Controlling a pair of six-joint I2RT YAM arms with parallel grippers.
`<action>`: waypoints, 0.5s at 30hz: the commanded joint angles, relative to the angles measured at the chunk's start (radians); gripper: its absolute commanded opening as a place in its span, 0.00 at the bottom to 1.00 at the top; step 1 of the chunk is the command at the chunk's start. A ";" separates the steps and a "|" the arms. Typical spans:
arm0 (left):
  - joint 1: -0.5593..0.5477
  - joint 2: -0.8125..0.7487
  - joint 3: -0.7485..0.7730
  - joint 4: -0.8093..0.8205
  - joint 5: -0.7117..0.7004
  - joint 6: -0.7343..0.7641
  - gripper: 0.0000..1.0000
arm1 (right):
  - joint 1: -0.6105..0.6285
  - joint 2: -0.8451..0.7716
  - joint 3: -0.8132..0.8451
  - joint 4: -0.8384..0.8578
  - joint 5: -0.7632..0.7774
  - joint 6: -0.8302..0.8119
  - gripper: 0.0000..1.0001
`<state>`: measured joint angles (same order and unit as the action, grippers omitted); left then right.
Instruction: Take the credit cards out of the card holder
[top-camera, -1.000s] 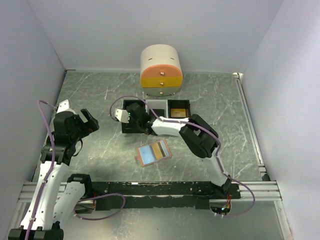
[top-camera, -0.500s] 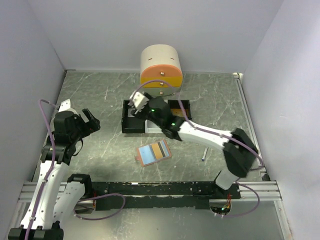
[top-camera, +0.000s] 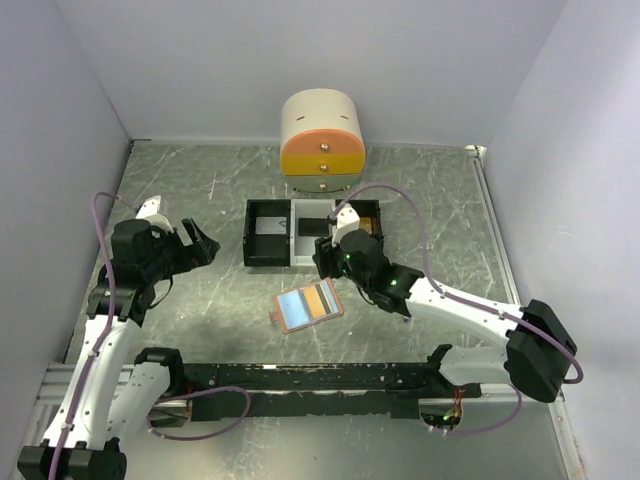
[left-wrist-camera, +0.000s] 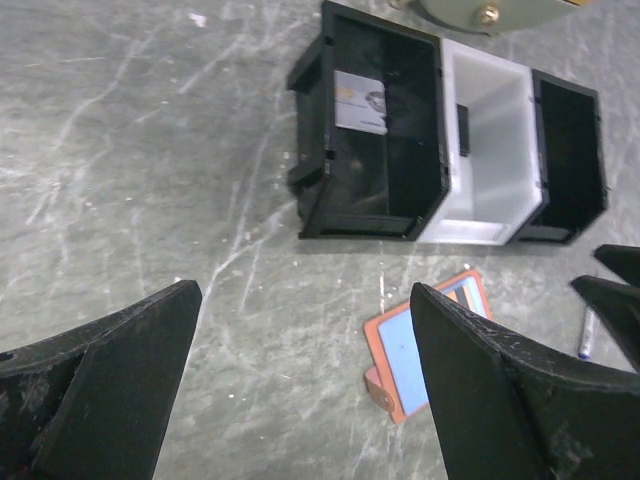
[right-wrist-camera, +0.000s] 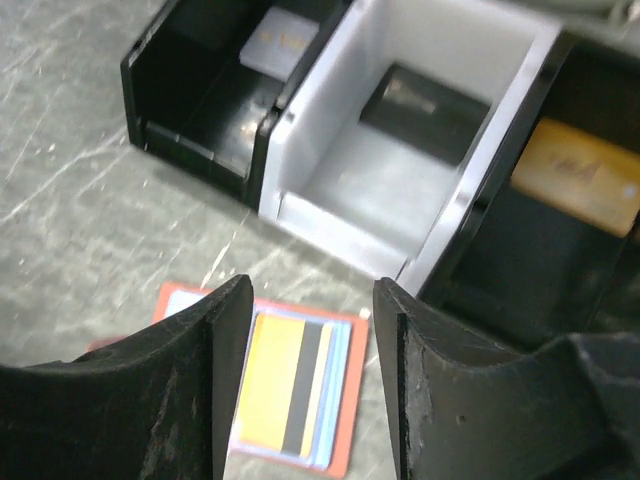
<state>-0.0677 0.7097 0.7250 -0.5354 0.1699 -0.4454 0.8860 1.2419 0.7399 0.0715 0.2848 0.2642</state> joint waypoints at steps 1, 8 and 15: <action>0.008 0.001 -0.036 0.095 0.212 -0.007 0.97 | -0.002 -0.025 -0.046 -0.117 -0.064 0.207 0.53; -0.016 -0.049 -0.167 0.265 0.443 -0.187 1.00 | -0.001 0.016 -0.083 -0.169 -0.119 0.318 0.60; -0.179 -0.085 -0.190 0.307 0.370 -0.246 1.00 | -0.001 0.003 -0.168 -0.107 -0.121 0.414 0.69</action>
<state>-0.1707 0.6331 0.5388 -0.3061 0.5449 -0.6380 0.8852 1.2579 0.6094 -0.0734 0.1776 0.6010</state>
